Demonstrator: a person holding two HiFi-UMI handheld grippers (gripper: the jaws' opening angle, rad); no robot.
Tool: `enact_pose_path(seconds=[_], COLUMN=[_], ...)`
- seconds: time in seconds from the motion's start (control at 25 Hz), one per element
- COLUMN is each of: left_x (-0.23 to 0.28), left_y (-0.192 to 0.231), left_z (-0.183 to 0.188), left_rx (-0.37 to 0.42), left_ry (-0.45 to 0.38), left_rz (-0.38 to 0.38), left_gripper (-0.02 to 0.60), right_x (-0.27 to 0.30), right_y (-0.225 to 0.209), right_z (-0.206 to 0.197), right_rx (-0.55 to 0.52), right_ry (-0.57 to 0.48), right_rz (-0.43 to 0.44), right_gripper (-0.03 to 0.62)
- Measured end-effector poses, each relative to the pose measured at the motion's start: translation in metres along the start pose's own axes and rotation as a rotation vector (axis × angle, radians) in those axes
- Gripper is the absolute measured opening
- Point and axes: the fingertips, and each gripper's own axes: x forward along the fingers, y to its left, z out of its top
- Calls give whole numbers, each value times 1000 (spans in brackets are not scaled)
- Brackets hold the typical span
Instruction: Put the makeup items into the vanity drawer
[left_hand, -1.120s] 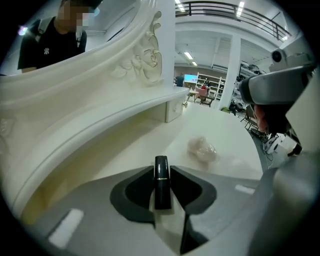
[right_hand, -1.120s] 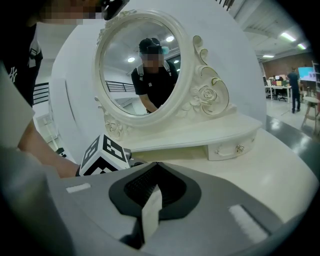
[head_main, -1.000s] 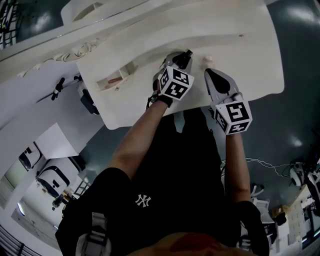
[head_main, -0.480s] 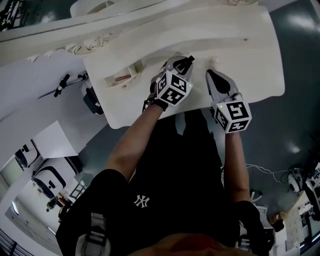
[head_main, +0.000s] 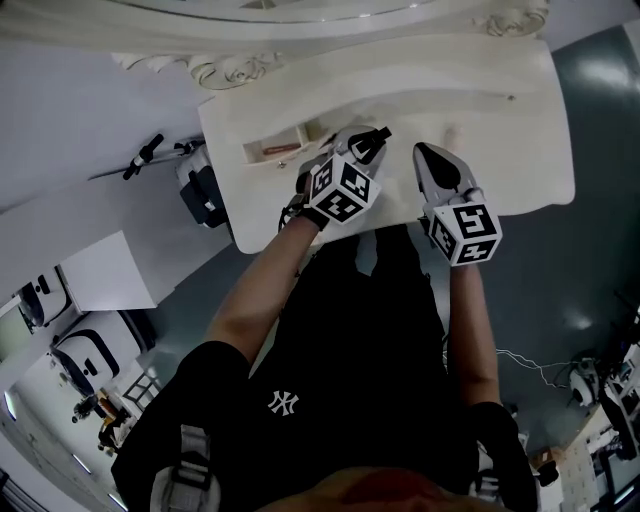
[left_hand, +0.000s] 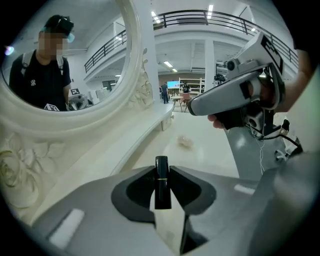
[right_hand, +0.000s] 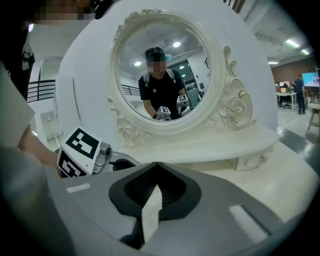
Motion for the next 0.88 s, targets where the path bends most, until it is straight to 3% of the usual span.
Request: enact_pose_path(seconds=[0.88], left_x=[-111], left_y=[61], left_z=[-83], left_rx=[128], left_ry=[18], left_rz=[51], left_gripper=[91], right_x=[62], right_y=[130], right_z=[22], right_rx=[-103], right_ry=[-6], right_rz=[109], right_gripper=[24])
